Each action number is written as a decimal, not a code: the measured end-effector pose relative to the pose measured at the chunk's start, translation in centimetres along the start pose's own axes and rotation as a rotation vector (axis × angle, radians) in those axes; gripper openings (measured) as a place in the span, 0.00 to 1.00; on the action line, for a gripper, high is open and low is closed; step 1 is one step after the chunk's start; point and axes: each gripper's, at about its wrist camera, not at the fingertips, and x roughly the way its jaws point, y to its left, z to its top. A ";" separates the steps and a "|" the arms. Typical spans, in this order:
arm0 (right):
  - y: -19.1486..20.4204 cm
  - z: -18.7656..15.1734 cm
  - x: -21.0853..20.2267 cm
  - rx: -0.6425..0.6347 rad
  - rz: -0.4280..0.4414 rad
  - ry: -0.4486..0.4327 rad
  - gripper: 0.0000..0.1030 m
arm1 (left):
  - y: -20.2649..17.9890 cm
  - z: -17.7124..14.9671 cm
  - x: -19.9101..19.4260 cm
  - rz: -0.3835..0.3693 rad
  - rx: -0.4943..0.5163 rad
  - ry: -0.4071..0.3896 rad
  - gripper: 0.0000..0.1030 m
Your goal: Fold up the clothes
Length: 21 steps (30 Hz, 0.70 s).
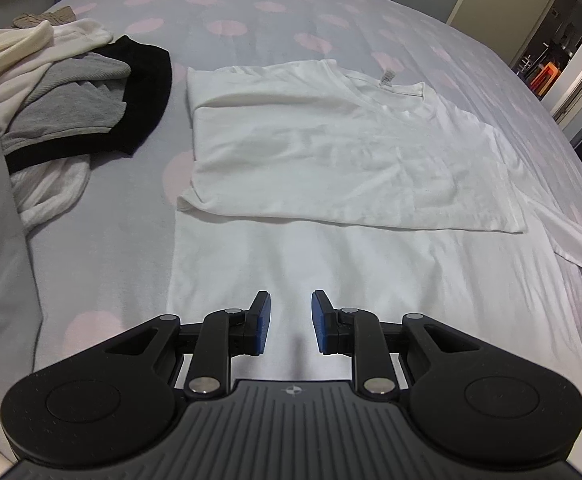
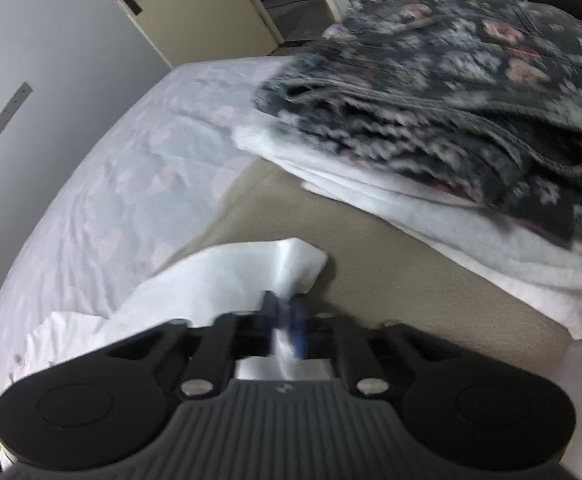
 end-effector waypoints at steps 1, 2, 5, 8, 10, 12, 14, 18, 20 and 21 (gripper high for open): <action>0.6 0.2 -0.6 -0.010 0.002 -0.018 0.07 | 0.0 -0.1 -0.2 -0.005 0.001 -0.004 0.20; 1.3 0.6 -1.2 -0.015 0.017 -0.036 0.07 | 0.0 -0.1 -0.3 -0.009 0.001 -0.008 0.20; 4.2 2.0 -3.7 -0.033 0.101 -0.075 0.06 | 0.3 -0.1 -0.8 -0.018 -0.003 -0.019 0.20; 8.3 3.6 -6.5 -0.074 0.182 -0.112 0.06 | 1.0 -0.2 -1.4 -0.029 -0.024 -0.037 0.20; 11.6 4.8 -8.1 -0.106 0.227 -0.128 0.06 | 1.4 -0.2 -1.9 -0.044 -0.043 -0.055 0.20; 15.3 5.9 -9.4 -0.139 0.265 -0.139 0.06 | 1.8 -0.3 -2.4 -0.055 -0.054 -0.072 0.20; 19.4 6.7 -10.4 -0.175 0.302 -0.142 0.06 | 2.2 -0.4 -2.8 -0.064 -0.061 -0.085 0.20; 28.2 6.8 -12.1 -0.265 0.374 -0.142 0.06 | 3.0 -0.5 -3.3 -0.073 -0.063 -0.106 0.20; 32.7 6.4 -13.0 -0.312 0.414 -0.137 0.06 | 3.6 -0.5 -3.6 -0.078 -0.072 -0.117 0.21; 34.9 5.9 -13.4 -0.336 0.436 -0.132 0.06 | 3.9 -0.5 -3.7 -0.081 -0.077 -0.123 0.22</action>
